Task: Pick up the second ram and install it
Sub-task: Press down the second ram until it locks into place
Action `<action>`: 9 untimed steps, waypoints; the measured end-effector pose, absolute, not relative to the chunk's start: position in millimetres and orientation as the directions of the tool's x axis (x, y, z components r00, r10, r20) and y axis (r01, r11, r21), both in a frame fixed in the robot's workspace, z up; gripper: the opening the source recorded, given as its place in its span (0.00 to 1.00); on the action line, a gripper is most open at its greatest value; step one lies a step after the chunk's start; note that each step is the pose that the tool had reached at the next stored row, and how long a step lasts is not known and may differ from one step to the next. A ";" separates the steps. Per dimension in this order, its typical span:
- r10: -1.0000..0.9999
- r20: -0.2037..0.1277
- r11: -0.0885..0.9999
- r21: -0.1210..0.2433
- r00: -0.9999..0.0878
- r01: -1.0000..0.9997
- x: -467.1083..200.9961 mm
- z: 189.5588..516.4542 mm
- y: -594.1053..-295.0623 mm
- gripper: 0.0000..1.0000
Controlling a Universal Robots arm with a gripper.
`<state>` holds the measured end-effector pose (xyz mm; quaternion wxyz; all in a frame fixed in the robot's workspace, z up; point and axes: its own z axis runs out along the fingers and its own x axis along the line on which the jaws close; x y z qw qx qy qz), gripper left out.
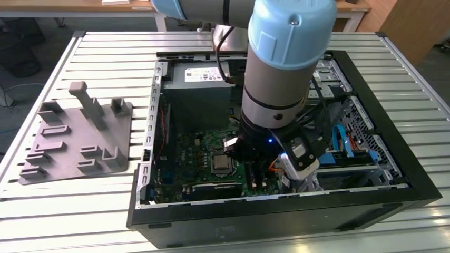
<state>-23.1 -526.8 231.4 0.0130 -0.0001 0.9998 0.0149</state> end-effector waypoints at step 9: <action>0.000 -0.026 1.000 0.029 -1.000 -0.001 -23.2 229.5 -487.5 0.10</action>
